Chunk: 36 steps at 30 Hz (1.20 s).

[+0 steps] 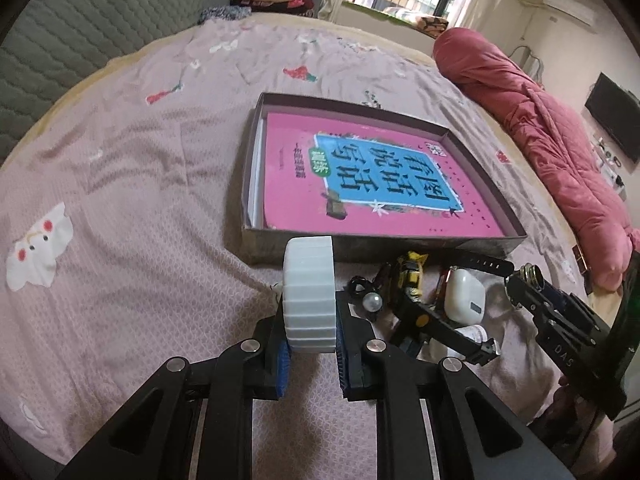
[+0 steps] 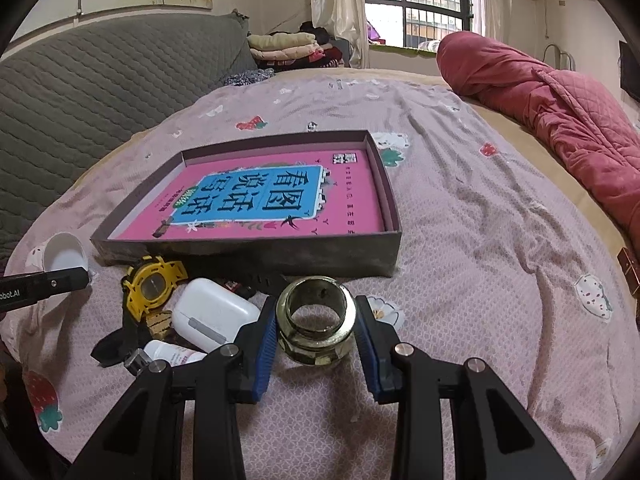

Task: Organize rigid objects
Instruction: 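Lift the white cap with the left tool while the right tool carries the brass jar over the tray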

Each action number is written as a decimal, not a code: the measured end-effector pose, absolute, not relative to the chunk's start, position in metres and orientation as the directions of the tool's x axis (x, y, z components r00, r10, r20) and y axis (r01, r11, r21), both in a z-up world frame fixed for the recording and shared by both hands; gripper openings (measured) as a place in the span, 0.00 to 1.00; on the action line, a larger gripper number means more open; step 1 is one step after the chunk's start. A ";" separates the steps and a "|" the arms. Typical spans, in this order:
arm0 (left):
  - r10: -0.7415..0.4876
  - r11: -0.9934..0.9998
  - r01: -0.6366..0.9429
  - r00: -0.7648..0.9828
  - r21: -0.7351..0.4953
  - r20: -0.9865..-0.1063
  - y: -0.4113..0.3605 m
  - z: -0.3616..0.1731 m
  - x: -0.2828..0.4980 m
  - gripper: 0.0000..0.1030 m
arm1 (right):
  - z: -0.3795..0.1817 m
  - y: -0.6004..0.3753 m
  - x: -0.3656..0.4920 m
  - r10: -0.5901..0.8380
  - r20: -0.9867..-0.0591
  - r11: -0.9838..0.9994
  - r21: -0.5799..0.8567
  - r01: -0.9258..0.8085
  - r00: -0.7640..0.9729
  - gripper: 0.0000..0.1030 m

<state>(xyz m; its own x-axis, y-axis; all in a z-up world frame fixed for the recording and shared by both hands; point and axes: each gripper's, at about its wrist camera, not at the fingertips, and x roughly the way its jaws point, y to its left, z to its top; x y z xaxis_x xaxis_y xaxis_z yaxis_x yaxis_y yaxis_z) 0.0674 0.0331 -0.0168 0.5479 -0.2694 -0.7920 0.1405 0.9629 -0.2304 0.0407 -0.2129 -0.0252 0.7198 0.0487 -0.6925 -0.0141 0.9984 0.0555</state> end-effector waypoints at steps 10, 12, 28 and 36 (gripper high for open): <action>-0.286 0.958 0.188 0.577 -0.217 -0.765 0.024 0.000 0.060 0.17 | -0.010 -0.211 0.034 0.067 -0.661 0.997 0.064 -0.033 0.748 0.36; -0.289 0.957 0.189 0.579 -0.219 -0.763 0.024 0.002 0.060 0.17 | -0.008 -0.211 0.033 0.065 -0.656 0.998 0.058 -0.035 0.752 0.36; -0.292 0.956 0.203 0.597 -0.212 -0.747 0.020 0.009 0.068 0.17 | 0.015 -0.197 0.032 0.070 -0.610 0.997 0.017 -0.075 0.789 0.36; -0.296 0.955 0.212 0.598 -0.210 -0.744 0.012 0.010 0.081 0.17 | 0.027 -0.194 0.046 0.073 -0.593 0.997 0.014 -0.080 0.802 0.36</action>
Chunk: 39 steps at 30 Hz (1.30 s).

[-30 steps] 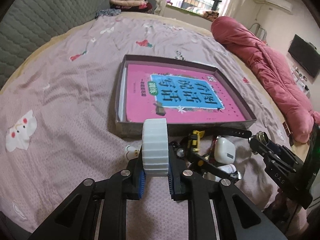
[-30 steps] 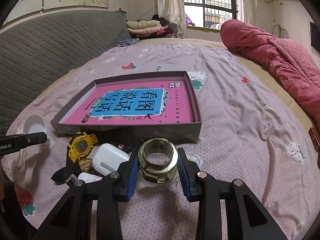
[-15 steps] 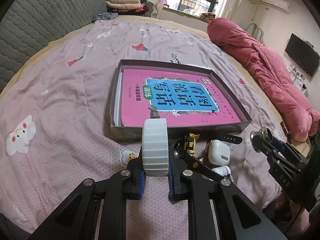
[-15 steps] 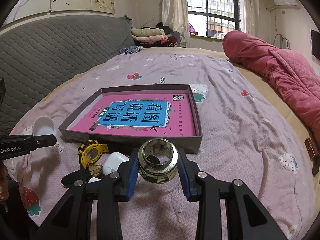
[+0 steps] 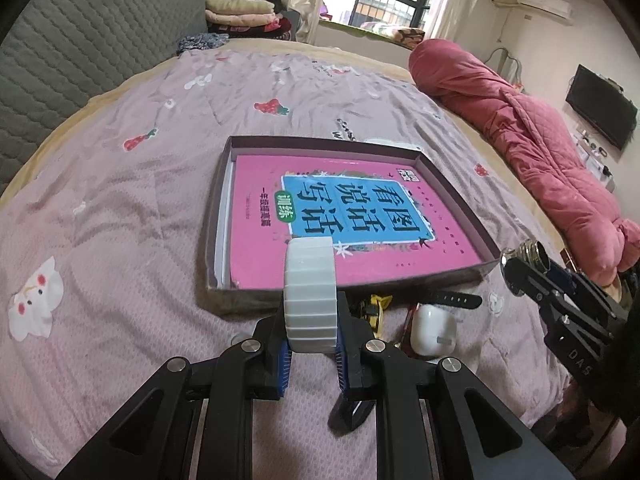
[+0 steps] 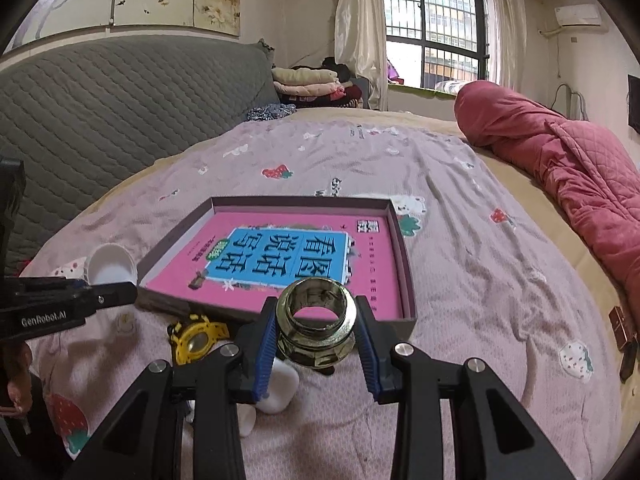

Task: Organize rigid objects
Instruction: 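Lift the white cap with the left tool while the right tool carries the brass jar over the tray, then lower and release the white cap onto the book with the left tool while the right tool releases the jar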

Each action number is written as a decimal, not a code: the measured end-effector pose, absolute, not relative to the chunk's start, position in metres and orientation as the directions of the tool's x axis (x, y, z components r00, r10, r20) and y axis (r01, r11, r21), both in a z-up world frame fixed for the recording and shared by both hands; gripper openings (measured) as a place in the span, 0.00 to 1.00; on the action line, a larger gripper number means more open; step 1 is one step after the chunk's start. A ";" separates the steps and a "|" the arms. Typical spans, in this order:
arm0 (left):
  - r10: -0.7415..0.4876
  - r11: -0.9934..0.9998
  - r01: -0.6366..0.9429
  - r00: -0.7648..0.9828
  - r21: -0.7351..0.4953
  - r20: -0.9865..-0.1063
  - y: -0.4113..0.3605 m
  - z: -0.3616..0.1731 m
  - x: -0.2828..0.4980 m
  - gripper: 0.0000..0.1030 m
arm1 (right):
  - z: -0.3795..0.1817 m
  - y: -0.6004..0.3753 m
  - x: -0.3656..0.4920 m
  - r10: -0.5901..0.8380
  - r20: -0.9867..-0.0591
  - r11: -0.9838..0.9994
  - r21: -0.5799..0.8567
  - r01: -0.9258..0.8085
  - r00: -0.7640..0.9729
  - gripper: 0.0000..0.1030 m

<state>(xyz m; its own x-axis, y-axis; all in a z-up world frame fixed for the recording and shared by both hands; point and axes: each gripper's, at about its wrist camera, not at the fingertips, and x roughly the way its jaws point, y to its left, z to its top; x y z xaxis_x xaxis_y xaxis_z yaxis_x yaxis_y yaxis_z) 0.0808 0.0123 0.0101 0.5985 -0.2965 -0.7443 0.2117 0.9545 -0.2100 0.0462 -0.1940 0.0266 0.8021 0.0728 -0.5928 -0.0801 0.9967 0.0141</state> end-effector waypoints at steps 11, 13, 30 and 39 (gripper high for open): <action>-0.283 0.959 0.196 0.606 -0.205 -0.743 0.010 0.016 0.108 0.17 | 0.040 -0.204 0.078 0.061 -0.581 0.998 0.042 -0.046 0.812 0.36; -0.284 0.959 0.194 0.612 -0.208 -0.738 0.009 0.018 0.114 0.17 | 0.041 -0.206 0.085 0.057 -0.577 0.998 0.048 -0.036 0.815 0.36; -0.283 0.958 0.214 0.598 -0.191 -0.750 -0.011 0.004 0.153 0.17 | 0.026 -0.217 0.134 0.066 -0.591 0.997 0.072 -0.029 0.804 0.36; -0.272 0.961 0.197 0.584 -0.192 -0.765 -0.016 -0.009 0.166 0.17 | 0.019 -0.217 0.145 0.095 -0.600 0.995 0.087 -0.053 0.794 0.36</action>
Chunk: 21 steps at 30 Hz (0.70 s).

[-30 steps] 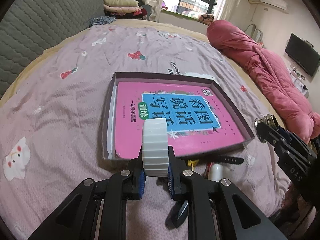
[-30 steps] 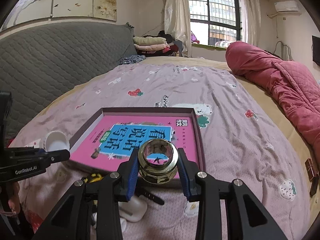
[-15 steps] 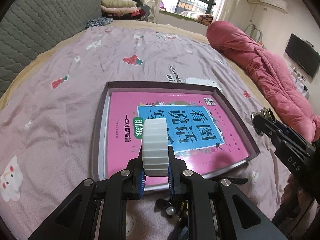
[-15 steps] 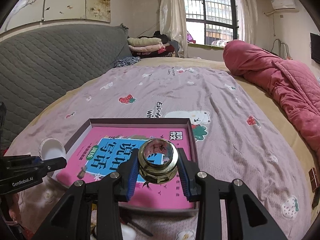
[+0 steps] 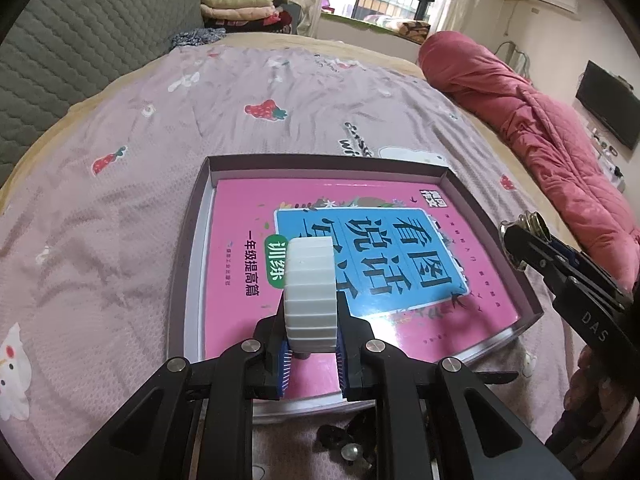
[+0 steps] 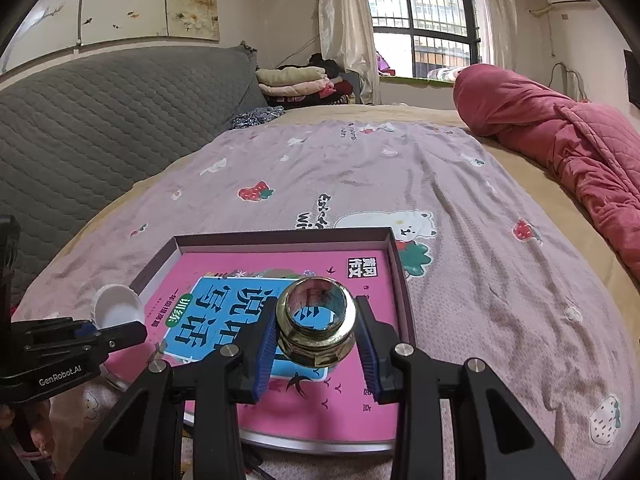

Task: Organize rigid objects
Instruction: 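Lower and release the white cap onto the book with the left tool while the right tool releases the jar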

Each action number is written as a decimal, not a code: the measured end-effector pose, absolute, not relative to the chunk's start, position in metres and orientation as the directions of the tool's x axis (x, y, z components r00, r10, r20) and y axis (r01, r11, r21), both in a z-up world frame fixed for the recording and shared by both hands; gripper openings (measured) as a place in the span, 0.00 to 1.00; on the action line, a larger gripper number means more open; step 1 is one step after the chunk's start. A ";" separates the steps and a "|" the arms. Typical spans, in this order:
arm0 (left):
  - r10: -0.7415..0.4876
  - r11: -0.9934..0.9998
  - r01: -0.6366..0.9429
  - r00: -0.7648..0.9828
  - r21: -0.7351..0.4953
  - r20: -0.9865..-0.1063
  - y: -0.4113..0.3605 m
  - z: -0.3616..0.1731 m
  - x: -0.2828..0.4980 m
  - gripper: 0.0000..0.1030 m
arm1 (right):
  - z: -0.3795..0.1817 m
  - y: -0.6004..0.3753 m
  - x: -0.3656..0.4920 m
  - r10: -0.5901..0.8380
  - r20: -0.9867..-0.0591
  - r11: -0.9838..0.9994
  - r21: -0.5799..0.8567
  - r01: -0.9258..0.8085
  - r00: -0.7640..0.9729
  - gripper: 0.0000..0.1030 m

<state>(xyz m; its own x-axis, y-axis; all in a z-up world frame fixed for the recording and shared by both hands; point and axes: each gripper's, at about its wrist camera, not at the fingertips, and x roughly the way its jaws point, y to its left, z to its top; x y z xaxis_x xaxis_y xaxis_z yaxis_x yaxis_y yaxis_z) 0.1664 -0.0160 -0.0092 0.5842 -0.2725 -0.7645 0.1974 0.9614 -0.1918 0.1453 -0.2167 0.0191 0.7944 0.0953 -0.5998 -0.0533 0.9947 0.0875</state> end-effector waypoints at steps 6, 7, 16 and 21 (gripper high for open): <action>-0.272 0.962 0.193 0.587 -0.195 -0.762 -0.017 -0.012 0.171 0.17 | 0.013 -0.215 0.151 0.095 -0.622 0.995 0.078 -0.059 0.777 0.36; -0.274 0.961 0.189 0.584 -0.201 -0.764 -0.017 -0.013 0.172 0.17 | 0.013 -0.215 0.151 0.094 -0.624 0.995 0.074 -0.061 0.776 0.36; -0.269 0.963 0.172 0.566 -0.208 -0.779 -0.020 -0.024 0.180 0.17 | 0.015 -0.212 0.151 0.069 -0.651 0.998 0.047 -0.050 0.756 0.36; -0.271 0.963 0.174 0.563 -0.208 -0.781 -0.023 -0.026 0.182 0.17 | 0.009 -0.214 0.152 0.049 -0.685 0.999 0.035 -0.034 0.727 0.36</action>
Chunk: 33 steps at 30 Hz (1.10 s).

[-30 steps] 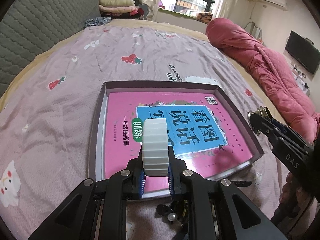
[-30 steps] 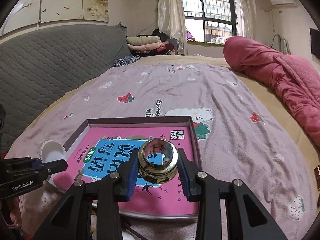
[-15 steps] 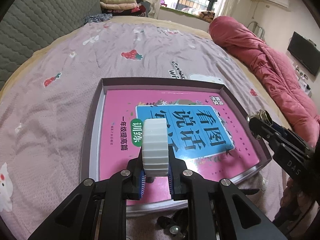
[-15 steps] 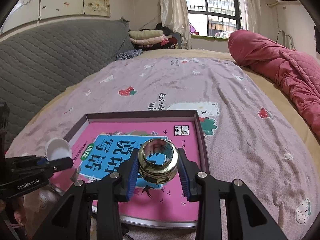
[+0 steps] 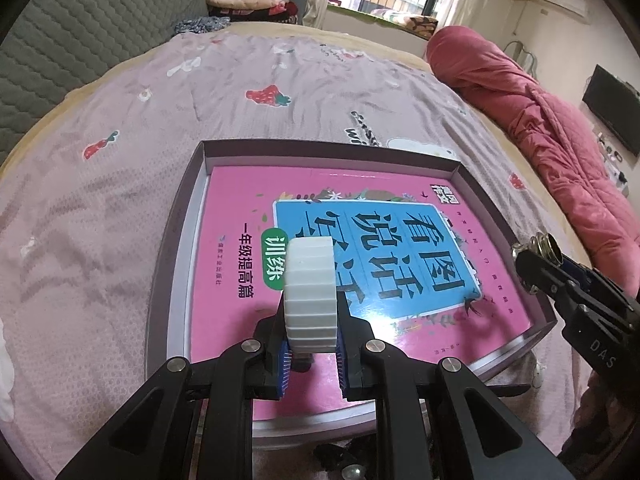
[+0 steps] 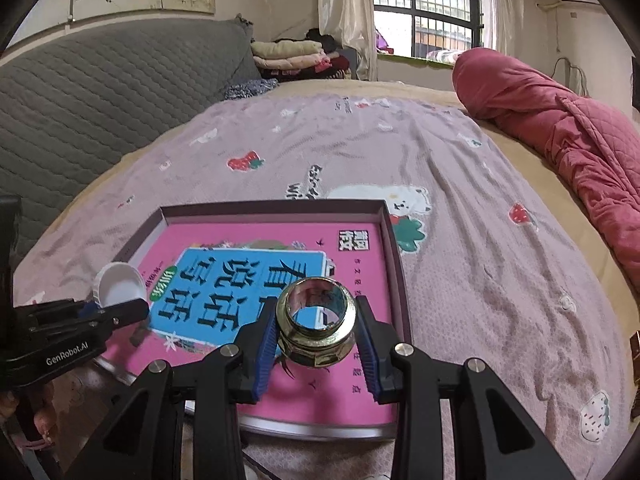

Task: Organize rigid objects
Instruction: 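Lower and release the white cap onto the book with the left tool while the right tool releases the jar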

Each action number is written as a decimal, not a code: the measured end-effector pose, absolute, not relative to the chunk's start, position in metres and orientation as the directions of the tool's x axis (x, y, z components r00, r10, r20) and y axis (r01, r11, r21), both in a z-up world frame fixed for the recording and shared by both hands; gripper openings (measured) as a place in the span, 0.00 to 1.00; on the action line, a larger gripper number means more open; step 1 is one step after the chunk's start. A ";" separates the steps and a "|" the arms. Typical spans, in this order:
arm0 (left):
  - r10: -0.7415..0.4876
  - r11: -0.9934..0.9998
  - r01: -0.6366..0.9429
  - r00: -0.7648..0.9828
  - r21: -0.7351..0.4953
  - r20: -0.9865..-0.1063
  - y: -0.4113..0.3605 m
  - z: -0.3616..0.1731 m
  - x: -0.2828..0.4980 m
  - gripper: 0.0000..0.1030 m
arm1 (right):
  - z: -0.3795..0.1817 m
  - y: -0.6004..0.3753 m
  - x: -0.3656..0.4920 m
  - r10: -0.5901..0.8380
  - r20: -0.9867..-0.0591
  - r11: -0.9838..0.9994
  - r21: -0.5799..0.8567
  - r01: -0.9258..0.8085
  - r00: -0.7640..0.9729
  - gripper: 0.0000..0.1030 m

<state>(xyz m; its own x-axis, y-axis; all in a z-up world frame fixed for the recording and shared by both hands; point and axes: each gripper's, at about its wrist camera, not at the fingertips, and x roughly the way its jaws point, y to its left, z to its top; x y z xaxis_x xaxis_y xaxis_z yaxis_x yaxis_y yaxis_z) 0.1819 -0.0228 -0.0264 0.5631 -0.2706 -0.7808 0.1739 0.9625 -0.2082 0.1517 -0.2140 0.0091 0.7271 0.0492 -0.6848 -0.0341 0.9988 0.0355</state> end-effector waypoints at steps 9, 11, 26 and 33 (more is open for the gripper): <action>-0.236 0.971 0.164 0.532 -0.175 -0.813 -0.022 -0.036 0.182 0.17 | -0.003 -0.217 0.155 0.056 -0.729 0.998 0.040 -0.039 0.682 0.36; -0.234 0.972 0.152 0.524 -0.180 -0.819 -0.018 -0.039 0.184 0.17 | -0.007 -0.218 0.156 0.046 -0.741 0.999 0.030 -0.036 0.670 0.36; -0.224 0.974 0.155 0.522 -0.167 -0.823 -0.012 -0.043 0.182 0.17 | -0.022 -0.228 0.153 0.026 -0.782 1.000 0.019 -0.017 0.623 0.36; -0.229 0.973 0.152 0.518 -0.175 -0.824 -0.008 -0.042 0.181 0.17 | -0.023 -0.227 0.153 0.021 -0.786 1.000 0.011 -0.020 0.618 0.36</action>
<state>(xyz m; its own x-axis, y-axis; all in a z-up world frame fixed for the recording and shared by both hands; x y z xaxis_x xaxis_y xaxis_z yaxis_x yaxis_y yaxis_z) 0.1808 -0.0082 -0.0423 0.5181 -0.2289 -0.8242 0.1520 0.9728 -0.1746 0.1532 -0.2266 -0.0233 0.6178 0.0211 -0.7861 -0.0199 0.9997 0.0112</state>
